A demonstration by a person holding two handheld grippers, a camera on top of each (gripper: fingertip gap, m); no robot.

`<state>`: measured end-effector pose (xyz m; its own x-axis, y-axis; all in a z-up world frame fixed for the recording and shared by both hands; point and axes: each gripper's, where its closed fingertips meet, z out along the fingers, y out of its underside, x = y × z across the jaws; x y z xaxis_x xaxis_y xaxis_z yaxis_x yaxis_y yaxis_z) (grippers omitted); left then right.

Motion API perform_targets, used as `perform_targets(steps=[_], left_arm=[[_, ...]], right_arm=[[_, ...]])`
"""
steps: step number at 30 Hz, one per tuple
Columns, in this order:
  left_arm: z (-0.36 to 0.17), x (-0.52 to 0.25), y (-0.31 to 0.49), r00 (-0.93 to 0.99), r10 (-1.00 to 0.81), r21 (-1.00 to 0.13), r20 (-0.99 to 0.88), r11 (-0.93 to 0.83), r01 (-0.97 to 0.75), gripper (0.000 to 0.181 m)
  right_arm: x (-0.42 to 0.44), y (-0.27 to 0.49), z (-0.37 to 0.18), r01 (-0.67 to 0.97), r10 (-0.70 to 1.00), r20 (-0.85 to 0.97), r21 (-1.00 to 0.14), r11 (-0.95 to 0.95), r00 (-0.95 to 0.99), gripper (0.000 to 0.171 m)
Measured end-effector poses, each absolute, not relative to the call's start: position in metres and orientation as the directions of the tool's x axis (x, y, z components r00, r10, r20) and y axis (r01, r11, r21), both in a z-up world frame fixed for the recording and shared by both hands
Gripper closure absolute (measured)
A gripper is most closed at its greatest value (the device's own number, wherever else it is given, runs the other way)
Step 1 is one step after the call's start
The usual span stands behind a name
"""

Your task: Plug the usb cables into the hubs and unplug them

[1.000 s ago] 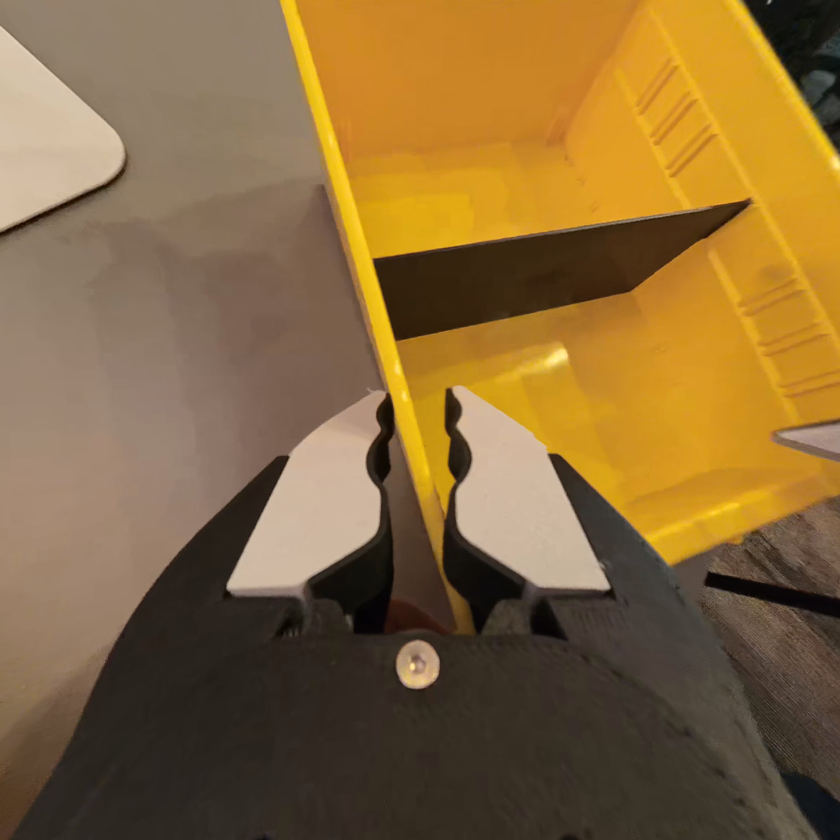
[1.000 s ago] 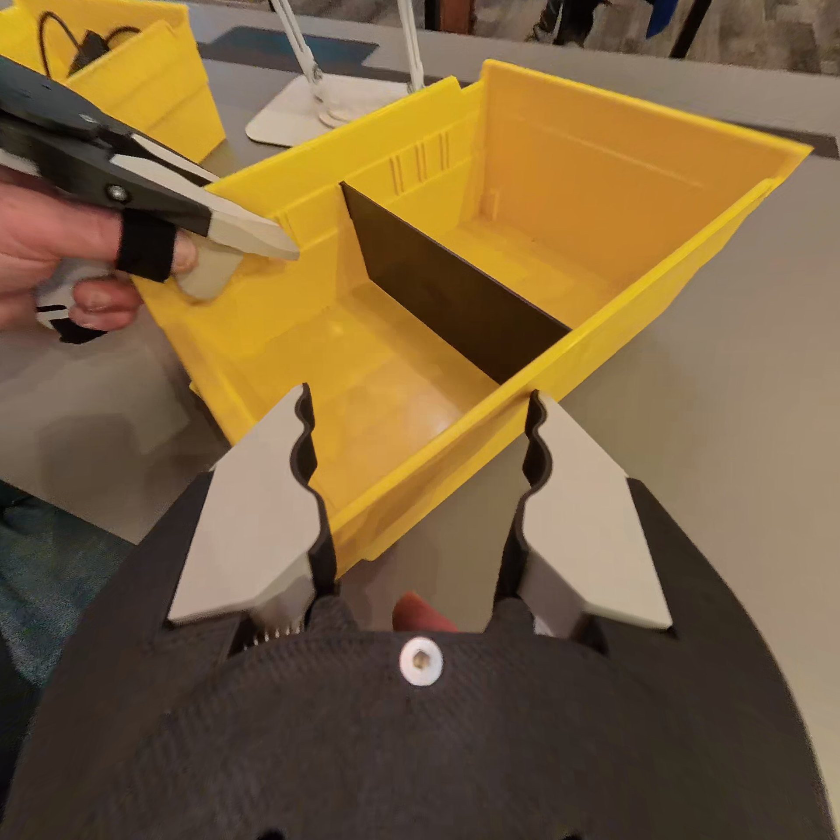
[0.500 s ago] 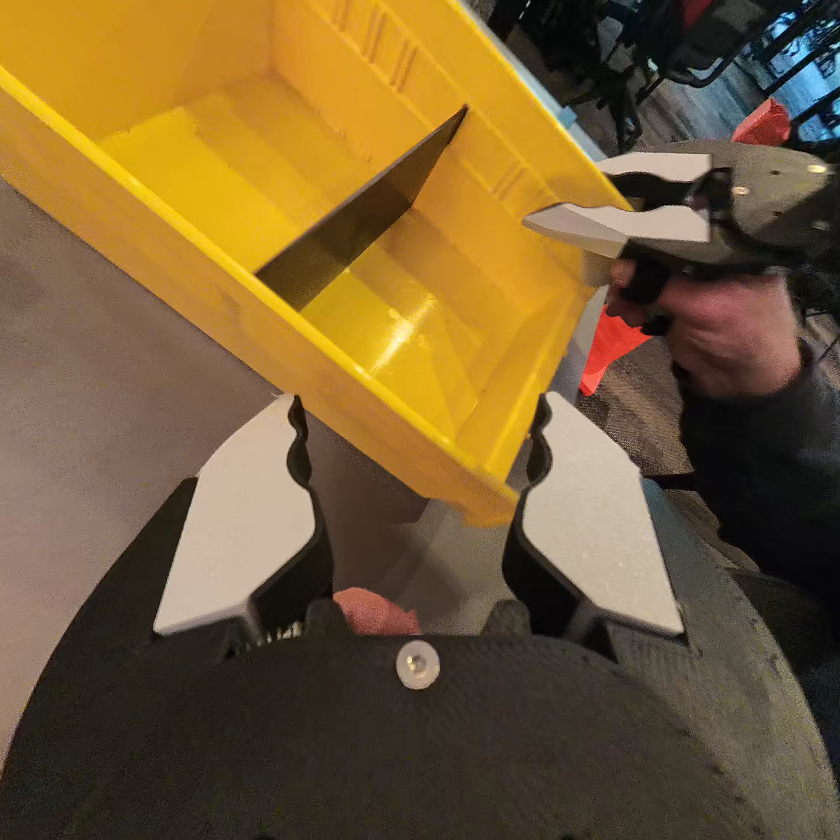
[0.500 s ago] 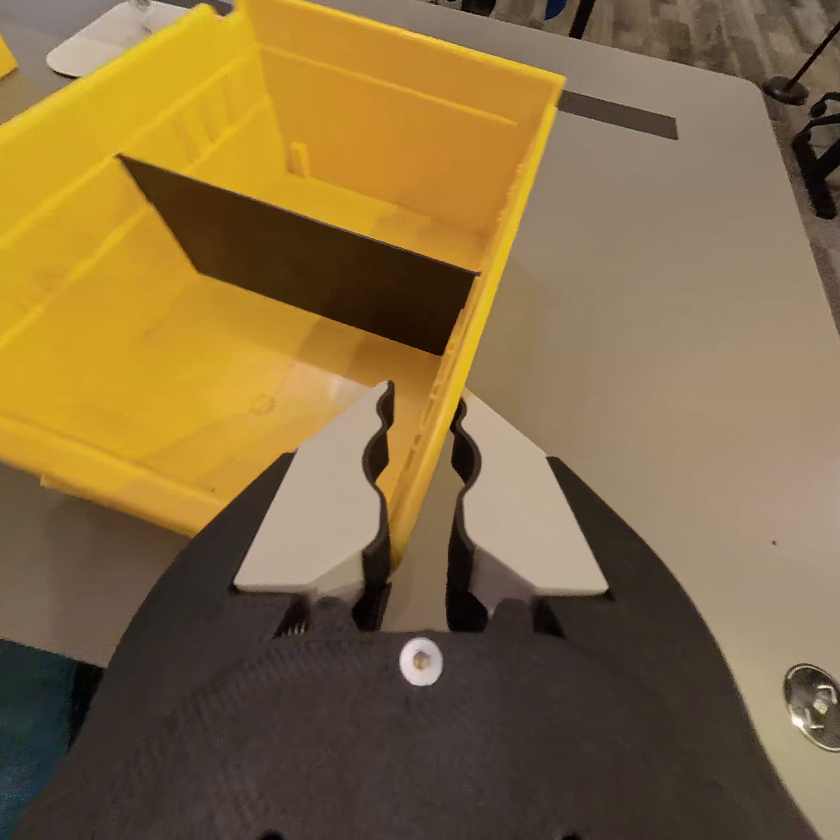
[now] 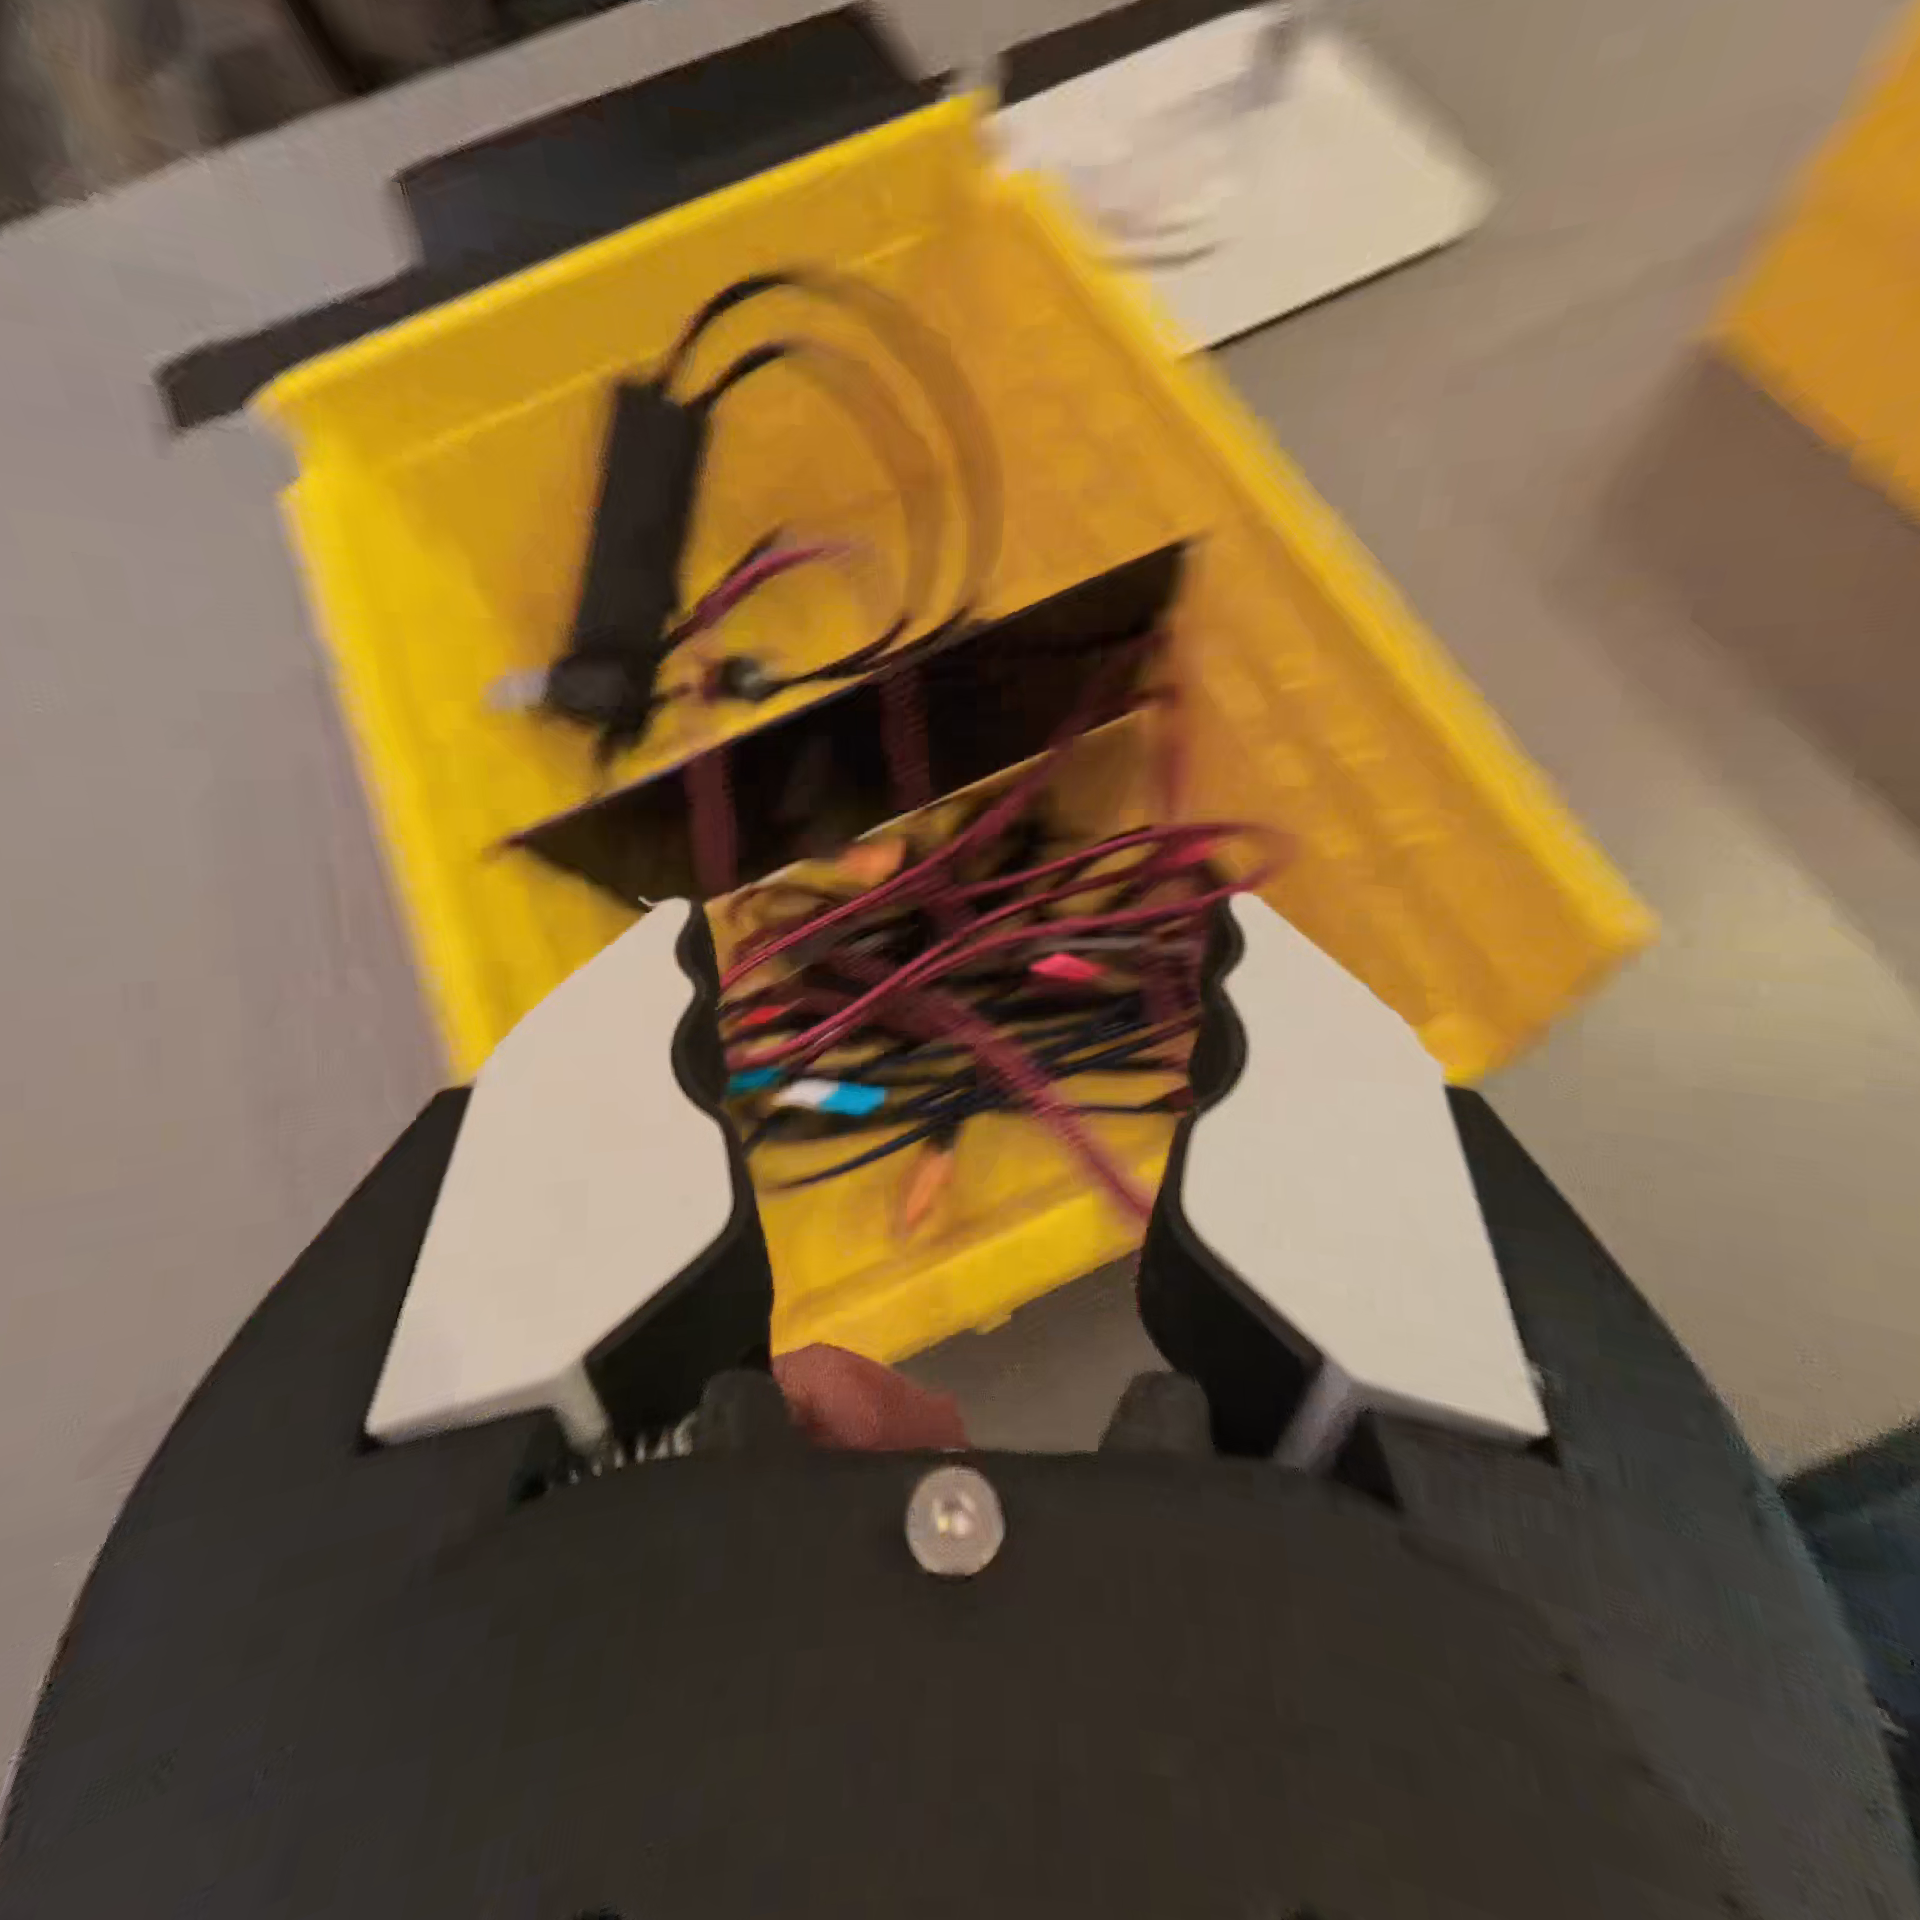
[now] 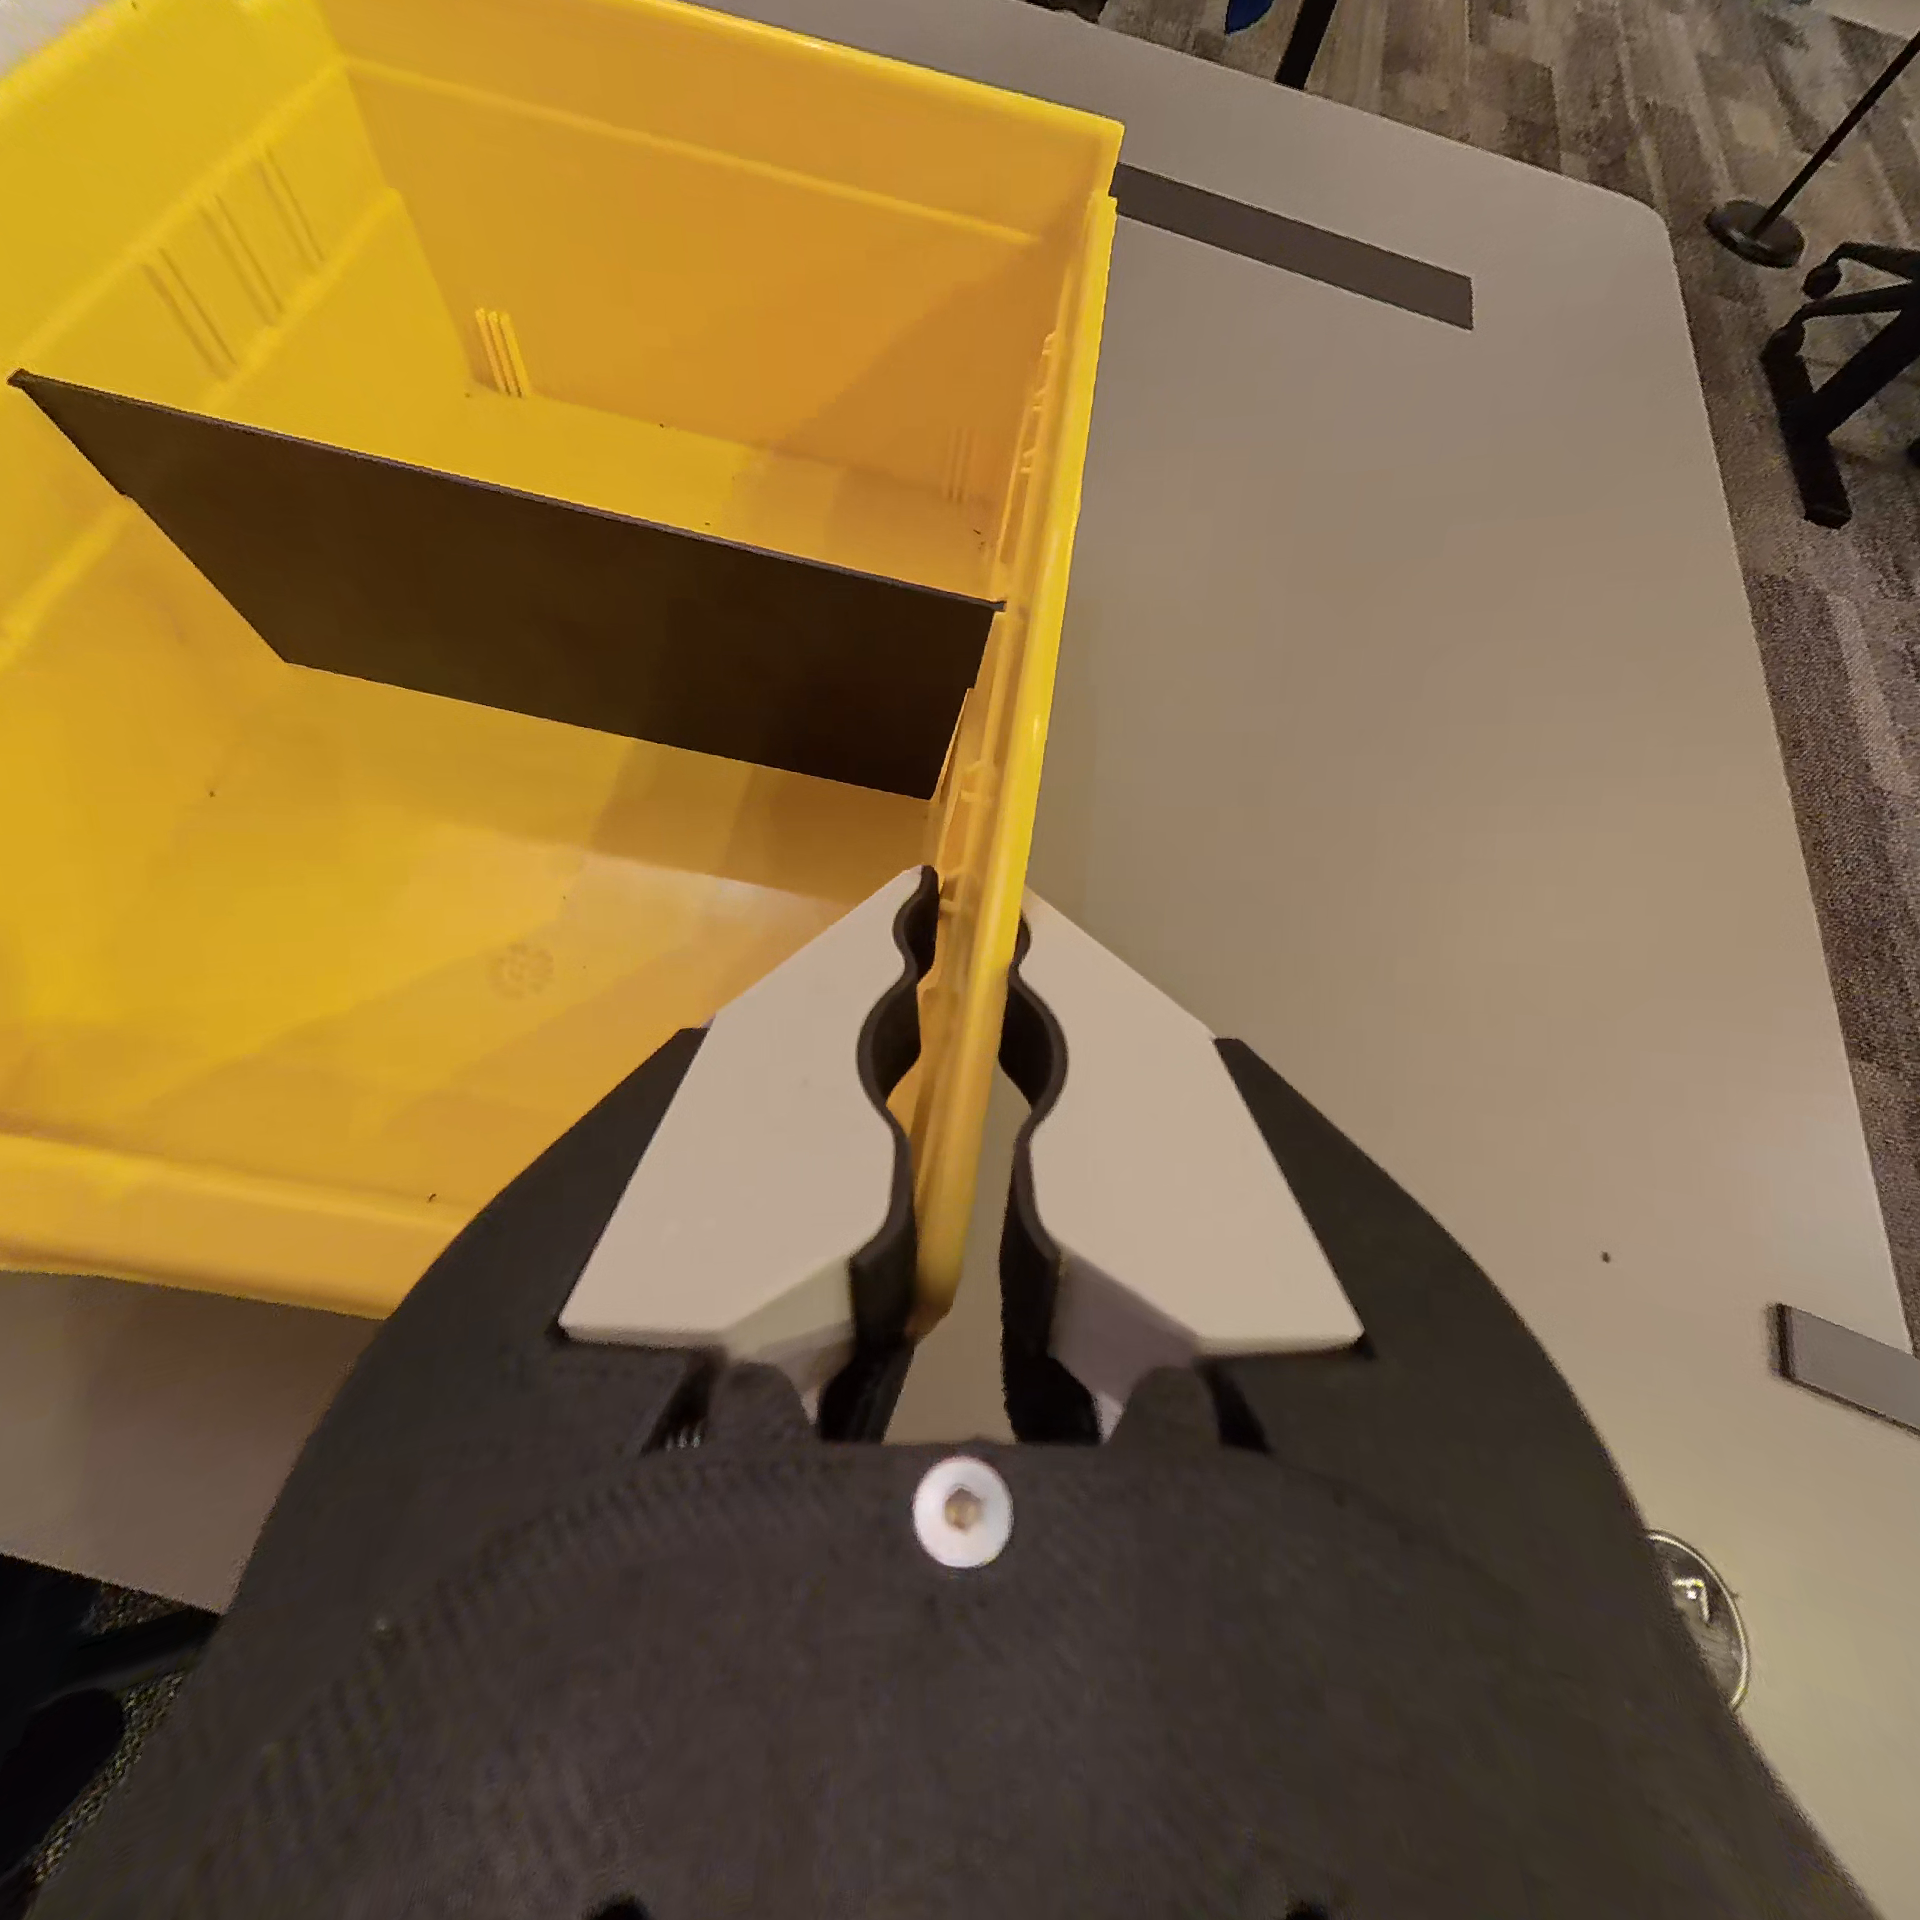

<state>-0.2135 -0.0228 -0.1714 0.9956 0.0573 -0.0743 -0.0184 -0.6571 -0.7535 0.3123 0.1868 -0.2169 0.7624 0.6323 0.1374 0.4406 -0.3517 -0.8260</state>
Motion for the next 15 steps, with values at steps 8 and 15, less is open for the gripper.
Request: perform_targets(steps=[8, 15], left_arm=[[-0.232, -0.302, -0.074, 0.963, 0.265, -0.668, -0.053, -0.726, 0.163, 0.128], [-0.235, -0.306, -0.074, 0.965, 0.263, -0.699, 0.000, -0.690, 0.188, 0.176]], right_arm=[[0.322, 0.191, -0.217, 0.425, 0.643, 0.100, -0.825, -0.374, 0.759, 0.166], [0.336, 0.194, -0.218, 0.416, 0.628, 0.094, -0.822, -0.389, 0.773, 0.167]])
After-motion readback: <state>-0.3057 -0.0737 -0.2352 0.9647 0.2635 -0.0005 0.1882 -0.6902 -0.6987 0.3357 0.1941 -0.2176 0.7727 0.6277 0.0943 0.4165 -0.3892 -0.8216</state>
